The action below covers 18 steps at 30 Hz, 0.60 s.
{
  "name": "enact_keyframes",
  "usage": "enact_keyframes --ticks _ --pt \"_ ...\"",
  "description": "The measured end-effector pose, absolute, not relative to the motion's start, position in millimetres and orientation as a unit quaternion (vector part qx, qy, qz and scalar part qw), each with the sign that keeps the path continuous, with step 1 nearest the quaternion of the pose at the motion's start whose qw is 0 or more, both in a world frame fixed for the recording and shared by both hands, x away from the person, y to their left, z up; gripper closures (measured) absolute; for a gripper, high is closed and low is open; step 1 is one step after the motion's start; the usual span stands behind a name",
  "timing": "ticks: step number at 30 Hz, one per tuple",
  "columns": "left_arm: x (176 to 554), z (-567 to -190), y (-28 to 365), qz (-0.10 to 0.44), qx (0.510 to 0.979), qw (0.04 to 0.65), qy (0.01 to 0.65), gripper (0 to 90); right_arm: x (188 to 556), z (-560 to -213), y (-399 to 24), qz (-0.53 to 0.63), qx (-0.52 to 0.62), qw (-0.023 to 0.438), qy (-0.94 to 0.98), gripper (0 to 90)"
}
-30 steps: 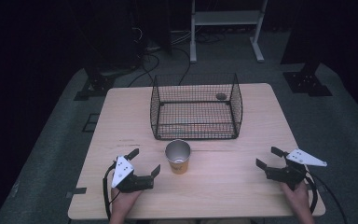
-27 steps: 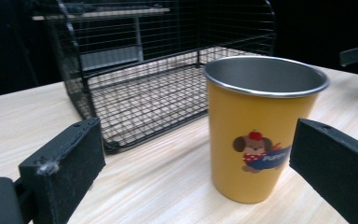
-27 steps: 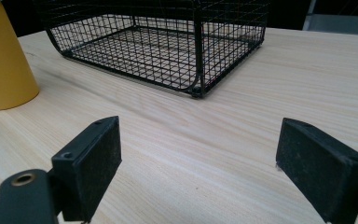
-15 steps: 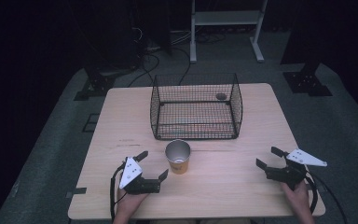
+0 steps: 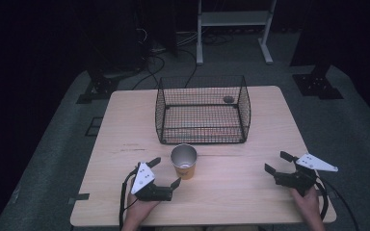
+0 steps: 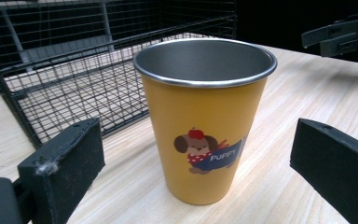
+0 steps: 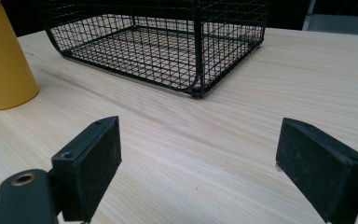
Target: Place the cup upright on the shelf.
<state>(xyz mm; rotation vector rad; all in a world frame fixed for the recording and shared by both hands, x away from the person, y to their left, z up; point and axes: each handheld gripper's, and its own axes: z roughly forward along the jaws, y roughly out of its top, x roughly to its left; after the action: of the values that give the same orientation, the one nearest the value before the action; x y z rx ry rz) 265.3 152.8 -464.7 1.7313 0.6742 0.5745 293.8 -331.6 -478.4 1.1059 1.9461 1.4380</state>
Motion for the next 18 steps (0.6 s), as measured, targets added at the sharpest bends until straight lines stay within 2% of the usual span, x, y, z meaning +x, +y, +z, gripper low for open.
enact_keyframes --ticks 18 --pt "277.6 -466.5 137.2 0.228 0.743 0.559 0.289 1.2 293.6 -478.3 -331.0 0.523 0.403 0.24 0.712 13.0"
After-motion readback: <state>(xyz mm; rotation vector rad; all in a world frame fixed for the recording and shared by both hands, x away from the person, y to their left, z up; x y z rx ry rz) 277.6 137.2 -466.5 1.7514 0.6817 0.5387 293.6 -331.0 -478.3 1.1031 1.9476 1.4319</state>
